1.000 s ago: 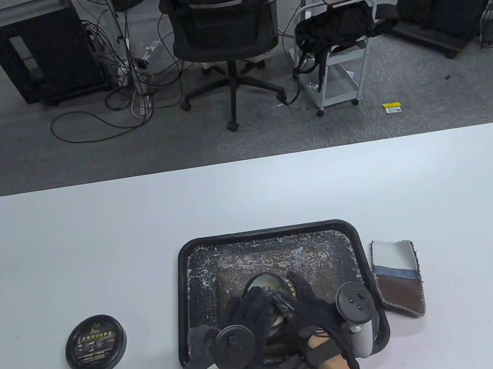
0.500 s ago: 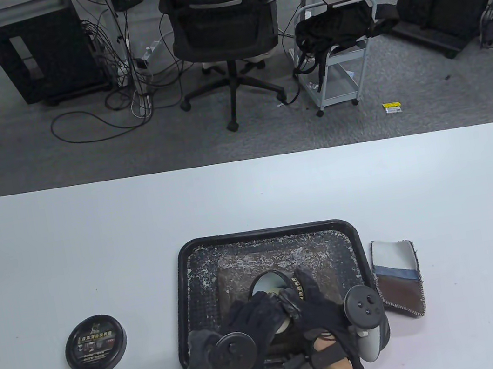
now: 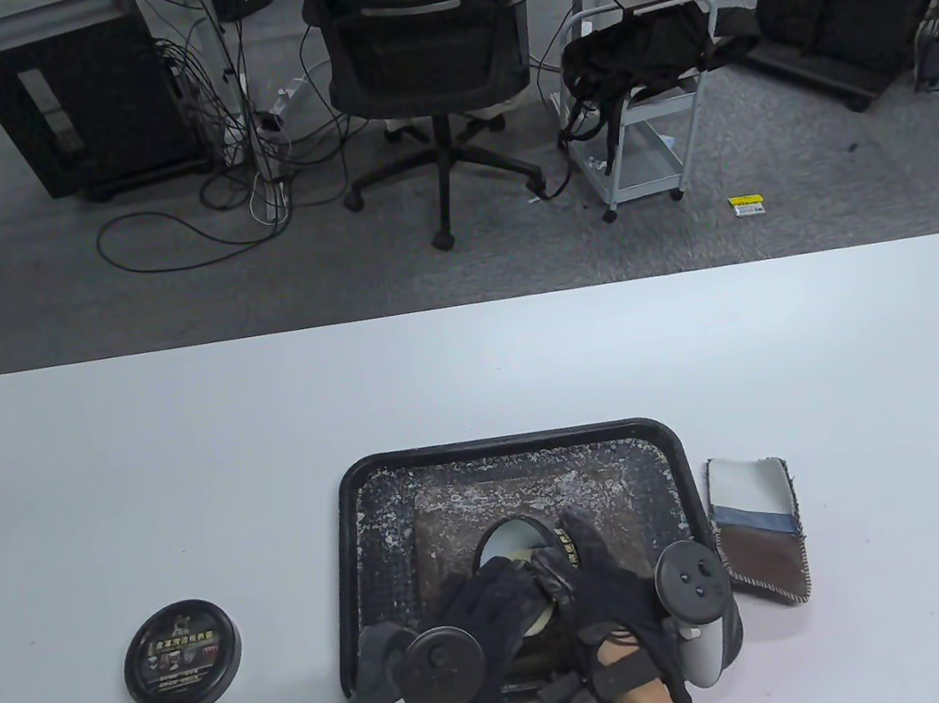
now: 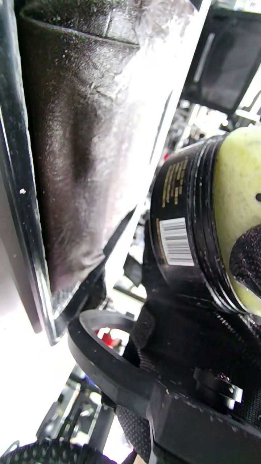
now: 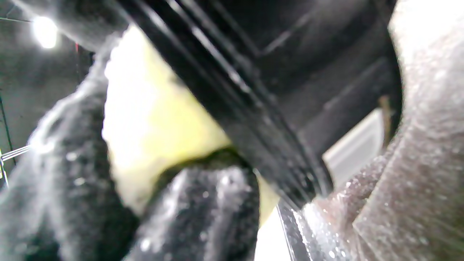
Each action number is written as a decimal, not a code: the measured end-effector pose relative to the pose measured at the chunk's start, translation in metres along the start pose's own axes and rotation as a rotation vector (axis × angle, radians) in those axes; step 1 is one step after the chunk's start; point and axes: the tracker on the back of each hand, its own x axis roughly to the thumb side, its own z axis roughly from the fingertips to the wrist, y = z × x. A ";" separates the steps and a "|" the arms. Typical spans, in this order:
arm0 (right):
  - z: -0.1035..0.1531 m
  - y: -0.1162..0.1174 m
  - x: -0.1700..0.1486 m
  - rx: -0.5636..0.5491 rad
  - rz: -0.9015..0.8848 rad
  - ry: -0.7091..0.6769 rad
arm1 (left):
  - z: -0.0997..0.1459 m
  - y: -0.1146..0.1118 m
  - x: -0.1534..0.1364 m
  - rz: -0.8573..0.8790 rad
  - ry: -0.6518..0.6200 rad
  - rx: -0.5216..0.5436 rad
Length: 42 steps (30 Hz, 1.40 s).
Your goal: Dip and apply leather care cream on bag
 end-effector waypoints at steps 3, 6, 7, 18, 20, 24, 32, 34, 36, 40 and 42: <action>0.001 0.002 0.001 0.009 -0.006 0.002 | 0.001 0.001 -0.001 -0.003 0.004 0.020; 0.003 0.007 0.000 0.031 -0.036 0.010 | 0.003 0.002 -0.003 0.012 0.007 0.033; 0.003 0.007 0.001 0.028 -0.026 0.009 | 0.004 0.002 -0.004 0.020 0.009 0.030; 0.004 0.003 0.002 -0.002 0.003 0.001 | 0.003 0.002 -0.001 0.014 0.002 0.017; 0.004 0.005 0.003 -0.012 0.031 -0.009 | 0.003 0.000 -0.003 0.044 0.009 0.028; 0.006 0.008 0.003 -0.007 0.018 -0.004 | 0.003 -0.002 -0.004 0.053 0.015 0.019; 0.006 0.004 0.004 -0.031 0.030 -0.009 | 0.002 0.003 -0.002 0.068 -0.003 0.007; 0.006 0.005 0.002 -0.031 0.024 -0.001 | 0.002 0.003 -0.002 0.071 -0.002 0.003; 0.006 0.006 0.003 -0.024 0.025 -0.005 | 0.002 0.003 -0.002 0.068 -0.002 0.011; 0.007 0.008 0.004 -0.018 0.035 -0.022 | 0.005 0.003 -0.003 0.059 0.002 0.047; 0.007 0.008 0.005 -0.020 0.040 -0.025 | 0.005 0.003 -0.003 0.056 0.005 0.053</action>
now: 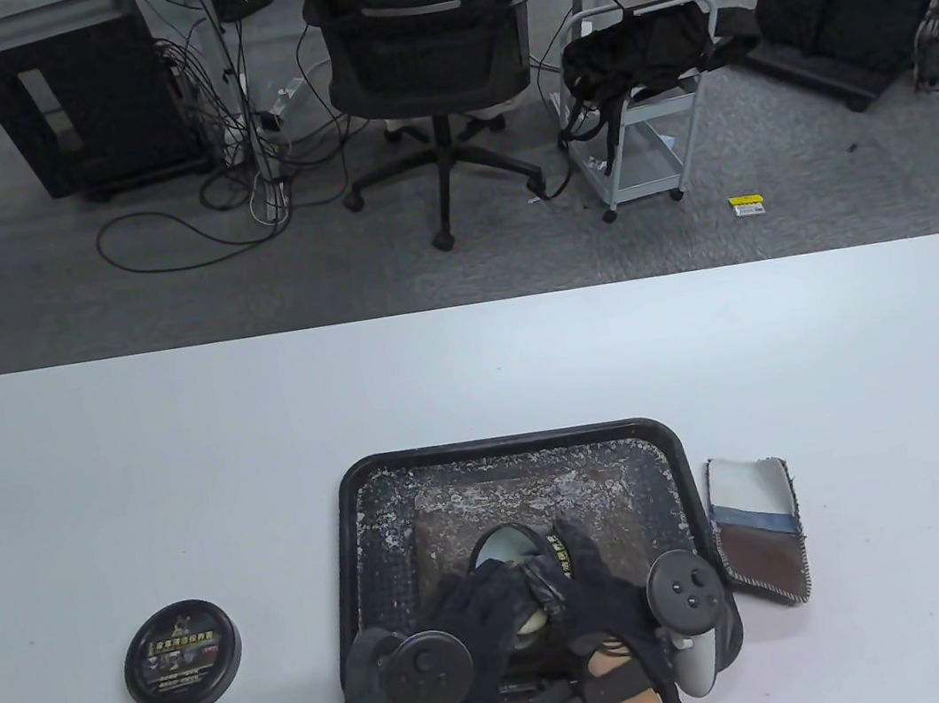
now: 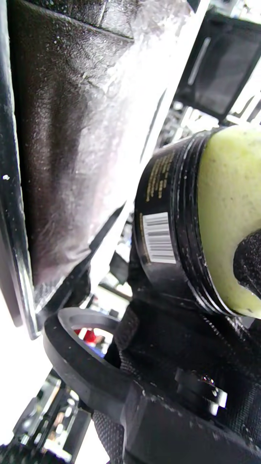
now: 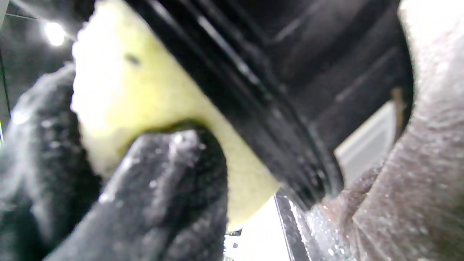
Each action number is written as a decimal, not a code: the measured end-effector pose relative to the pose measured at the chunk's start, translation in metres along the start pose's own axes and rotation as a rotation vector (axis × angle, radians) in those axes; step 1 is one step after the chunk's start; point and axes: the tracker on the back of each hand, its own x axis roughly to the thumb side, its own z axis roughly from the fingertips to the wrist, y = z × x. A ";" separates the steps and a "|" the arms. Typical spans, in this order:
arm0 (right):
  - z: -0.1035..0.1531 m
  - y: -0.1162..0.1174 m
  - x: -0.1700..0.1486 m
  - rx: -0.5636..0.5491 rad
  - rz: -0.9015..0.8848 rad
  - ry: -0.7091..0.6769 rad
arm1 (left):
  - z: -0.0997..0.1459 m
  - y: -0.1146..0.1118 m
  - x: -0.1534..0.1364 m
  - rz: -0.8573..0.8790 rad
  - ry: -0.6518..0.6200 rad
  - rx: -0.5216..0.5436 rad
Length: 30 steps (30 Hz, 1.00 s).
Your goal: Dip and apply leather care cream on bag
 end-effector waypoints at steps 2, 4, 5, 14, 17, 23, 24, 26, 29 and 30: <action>0.000 0.000 0.000 0.009 -0.005 -0.003 | 0.000 0.000 0.000 -0.005 0.012 0.008; 0.000 0.002 0.001 0.034 -0.029 -0.005 | 0.000 0.000 0.000 -0.017 0.019 0.031; 0.000 0.003 0.001 0.032 -0.031 -0.006 | 0.000 0.000 0.000 -0.017 0.020 0.031; -0.003 -0.004 0.002 -0.014 0.033 -0.020 | -0.003 -0.002 0.002 0.013 0.004 -0.053; -0.004 -0.010 0.004 -0.025 0.051 -0.043 | -0.004 -0.005 0.006 0.008 -0.006 -0.059; -0.005 -0.025 0.008 -0.045 0.039 -0.086 | 0.001 0.006 0.005 0.096 -0.034 0.067; -0.005 -0.027 0.008 -0.056 0.037 -0.087 | 0.002 0.007 0.004 0.108 -0.033 0.090; -0.006 -0.034 0.007 -0.092 0.040 -0.088 | 0.005 0.010 -0.001 0.118 -0.022 0.114; -0.008 -0.050 0.005 -0.145 0.043 -0.082 | 0.007 0.012 -0.010 0.133 0.010 0.121; -0.009 -0.059 0.004 -0.173 0.028 -0.077 | 0.007 0.013 -0.012 0.138 0.020 0.126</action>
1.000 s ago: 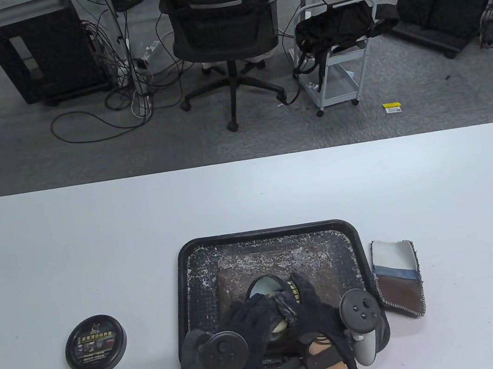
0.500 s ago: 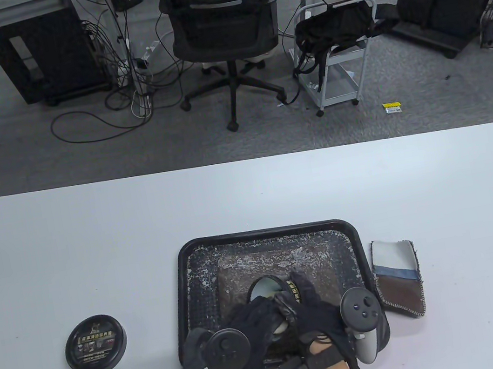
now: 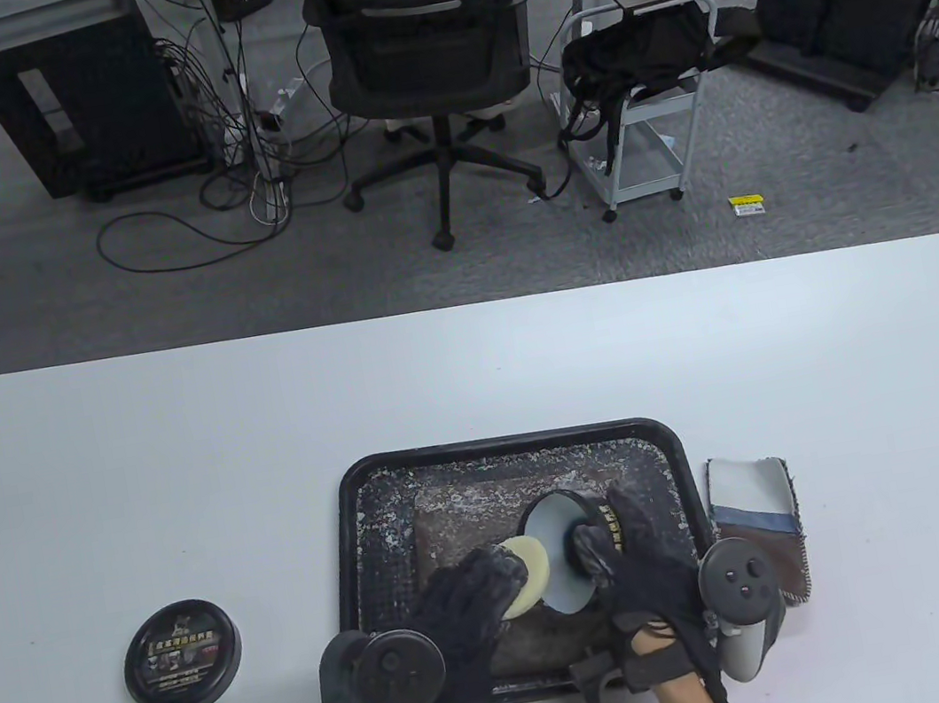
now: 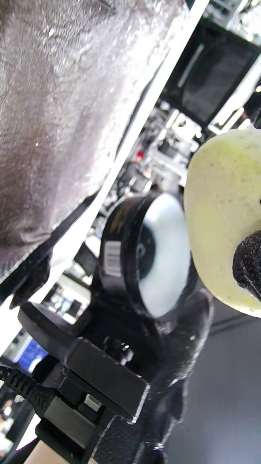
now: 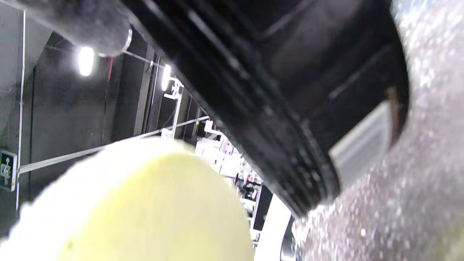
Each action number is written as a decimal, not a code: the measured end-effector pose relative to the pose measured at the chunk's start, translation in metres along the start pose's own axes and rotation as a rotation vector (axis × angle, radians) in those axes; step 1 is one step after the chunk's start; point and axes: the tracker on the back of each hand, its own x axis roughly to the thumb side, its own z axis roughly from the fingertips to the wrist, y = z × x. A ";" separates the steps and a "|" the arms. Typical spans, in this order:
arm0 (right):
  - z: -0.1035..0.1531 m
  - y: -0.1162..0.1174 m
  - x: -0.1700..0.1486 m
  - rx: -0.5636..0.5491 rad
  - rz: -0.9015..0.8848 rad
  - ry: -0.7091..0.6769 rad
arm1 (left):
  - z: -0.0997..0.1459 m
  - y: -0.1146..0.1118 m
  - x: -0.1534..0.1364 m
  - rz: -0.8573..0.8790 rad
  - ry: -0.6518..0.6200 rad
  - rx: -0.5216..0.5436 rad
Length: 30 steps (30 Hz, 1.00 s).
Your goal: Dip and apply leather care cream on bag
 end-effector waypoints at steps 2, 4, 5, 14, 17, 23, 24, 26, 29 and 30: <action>-0.002 -0.010 -0.001 -0.021 -0.026 0.008 | 0.001 0.002 -0.002 -0.003 0.011 0.003; -0.006 -0.024 -0.001 -0.057 -0.050 0.017 | 0.000 0.002 -0.004 -0.020 0.019 -0.001; -0.007 -0.030 0.000 -0.074 -0.044 0.019 | 0.000 0.002 -0.005 -0.032 0.023 -0.006; -0.008 -0.095 -0.007 -0.435 0.284 0.107 | -0.001 -0.002 -0.005 -0.139 0.038 -0.071; -0.005 -0.121 -0.022 -0.552 0.268 0.167 | 0.000 -0.002 -0.004 -0.152 0.038 -0.077; 0.003 -0.175 -0.048 -0.736 0.223 0.260 | -0.001 -0.002 -0.003 -0.170 0.042 -0.089; 0.004 -0.178 -0.049 -0.748 0.217 0.263 | -0.001 -0.002 -0.003 -0.170 0.043 -0.090; 0.007 -0.194 -0.054 -0.786 0.202 0.294 | -0.002 -0.004 -0.003 -0.172 0.044 -0.096; 0.009 -0.208 -0.060 -0.825 0.197 0.341 | -0.005 -0.007 -0.002 -0.177 0.045 -0.108; 0.010 -0.213 -0.062 -0.837 0.201 0.368 | -0.005 -0.008 -0.002 -0.180 0.042 -0.114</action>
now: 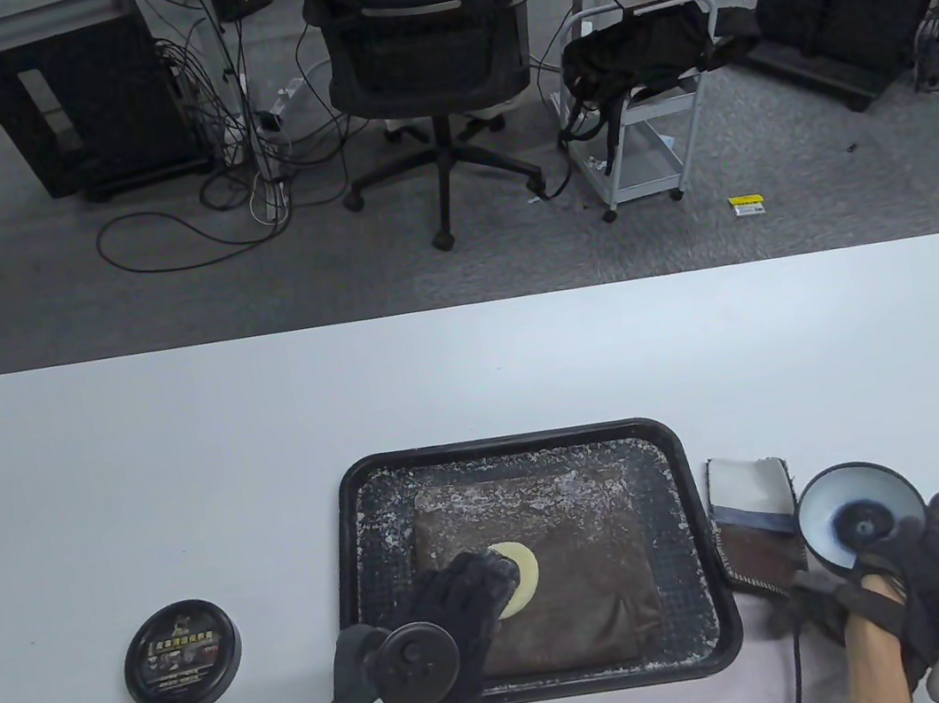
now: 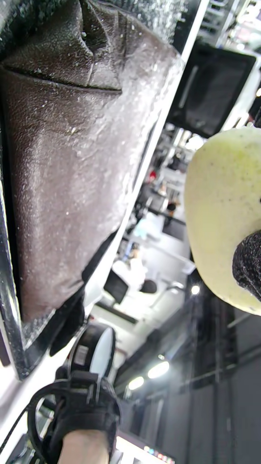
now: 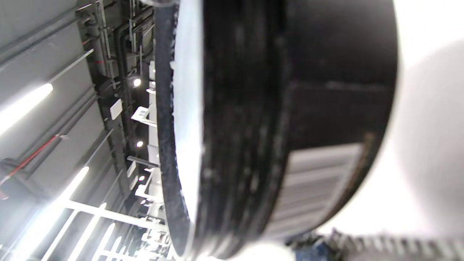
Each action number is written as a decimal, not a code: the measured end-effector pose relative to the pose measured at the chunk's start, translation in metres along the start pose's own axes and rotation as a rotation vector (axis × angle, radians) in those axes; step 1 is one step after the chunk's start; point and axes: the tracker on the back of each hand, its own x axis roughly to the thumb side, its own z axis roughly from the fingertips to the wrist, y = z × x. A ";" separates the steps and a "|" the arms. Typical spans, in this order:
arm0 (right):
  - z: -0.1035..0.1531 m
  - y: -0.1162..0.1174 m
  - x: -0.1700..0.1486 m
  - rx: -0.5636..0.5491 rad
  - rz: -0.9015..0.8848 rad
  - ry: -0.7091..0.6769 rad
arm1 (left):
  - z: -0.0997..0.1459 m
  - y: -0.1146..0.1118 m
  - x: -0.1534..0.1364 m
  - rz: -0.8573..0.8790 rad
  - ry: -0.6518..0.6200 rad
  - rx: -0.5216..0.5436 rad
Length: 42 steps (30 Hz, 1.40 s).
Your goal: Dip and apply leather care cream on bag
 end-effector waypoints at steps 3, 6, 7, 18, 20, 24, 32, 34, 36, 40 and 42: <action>-0.008 -0.003 -0.005 -0.003 0.065 0.045 | 0.000 -0.001 0.001 -0.017 -0.004 -0.009; -0.015 -0.004 -0.009 0.050 0.127 0.076 | 0.000 -0.001 0.001 -0.019 -0.001 -0.013; -0.017 -0.003 -0.010 0.078 0.155 0.083 | -0.001 -0.001 0.001 -0.017 0.001 -0.016; -0.016 0.001 -0.005 0.112 0.257 0.062 | -0.002 -0.004 0.002 -0.068 0.009 -0.054; -0.016 0.002 -0.005 0.108 0.268 0.056 | -0.002 -0.004 0.001 -0.069 0.010 -0.055; -0.014 0.003 0.000 0.104 0.317 -0.007 | -0.002 -0.004 0.001 -0.075 0.013 -0.057; 0.006 0.018 0.033 0.082 0.605 -0.378 | -0.001 -0.003 0.000 -0.095 0.018 -0.061; 0.014 0.025 0.042 0.090 0.647 -0.473 | 0.000 -0.003 0.000 -0.099 0.022 -0.064; 0.022 0.031 0.047 0.120 0.634 -0.544 | 0.000 -0.003 0.000 -0.103 0.025 -0.068; 0.044 0.048 0.060 0.241 0.590 -0.700 | 0.000 -0.003 -0.001 -0.106 0.030 -0.072; 0.056 0.057 0.066 0.281 0.630 -0.791 | -0.001 -0.003 -0.001 -0.109 0.030 -0.071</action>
